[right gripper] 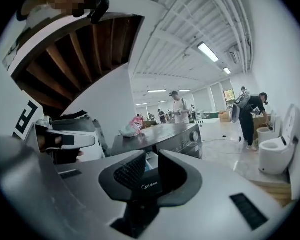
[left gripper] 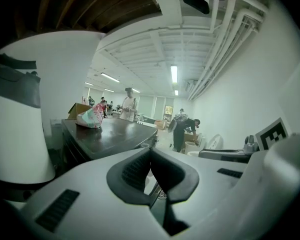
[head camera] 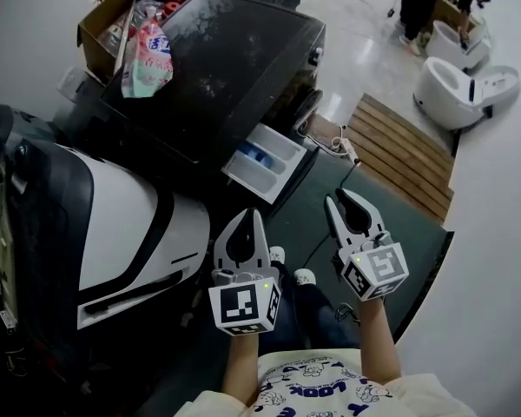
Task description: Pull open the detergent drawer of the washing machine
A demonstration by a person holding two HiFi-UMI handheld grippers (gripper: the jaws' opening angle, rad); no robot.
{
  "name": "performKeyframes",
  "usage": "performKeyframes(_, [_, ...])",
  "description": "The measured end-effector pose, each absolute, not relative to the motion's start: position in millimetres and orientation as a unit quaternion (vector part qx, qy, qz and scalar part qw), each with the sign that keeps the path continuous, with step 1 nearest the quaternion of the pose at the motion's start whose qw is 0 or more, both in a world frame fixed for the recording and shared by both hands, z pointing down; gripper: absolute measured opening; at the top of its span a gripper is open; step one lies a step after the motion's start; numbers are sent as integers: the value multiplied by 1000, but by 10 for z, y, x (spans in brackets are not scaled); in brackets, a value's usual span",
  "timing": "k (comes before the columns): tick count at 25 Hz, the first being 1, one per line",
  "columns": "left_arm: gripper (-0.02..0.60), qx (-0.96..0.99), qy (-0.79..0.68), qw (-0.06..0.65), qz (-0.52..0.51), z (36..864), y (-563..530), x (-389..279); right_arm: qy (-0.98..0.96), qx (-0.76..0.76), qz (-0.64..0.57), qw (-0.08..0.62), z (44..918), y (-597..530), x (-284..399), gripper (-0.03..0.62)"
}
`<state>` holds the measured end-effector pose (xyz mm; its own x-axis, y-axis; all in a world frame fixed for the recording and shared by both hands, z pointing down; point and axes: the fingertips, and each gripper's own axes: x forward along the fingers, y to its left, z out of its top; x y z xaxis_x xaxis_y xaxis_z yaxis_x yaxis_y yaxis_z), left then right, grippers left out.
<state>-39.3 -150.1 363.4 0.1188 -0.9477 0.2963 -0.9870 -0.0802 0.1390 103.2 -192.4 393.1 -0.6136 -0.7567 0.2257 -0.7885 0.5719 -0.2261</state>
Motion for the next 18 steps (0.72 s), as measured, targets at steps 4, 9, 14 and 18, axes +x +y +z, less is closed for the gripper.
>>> performKeyframes(4, [15, 732, -665, 142, 49, 3385, -1492, -376, -883, 449, 132, 41, 3582, -1869, 1066, 35])
performKeyframes(9, [15, 731, -668, 133, 37, 3180, -1451, -338, -885, 451, 108, 30, 3251, -1815, 1063, 14])
performKeyframes(14, [15, 731, -670, 122, 28, 2992, -1457, -322, -888, 447, 107, 21, 3156, -1817, 1070, 14])
performKeyframes(18, [14, 730, -673, 114, 23, 2894, -1448, -337, -890, 444, 100, 21, 3092, -1802, 1047, 14])
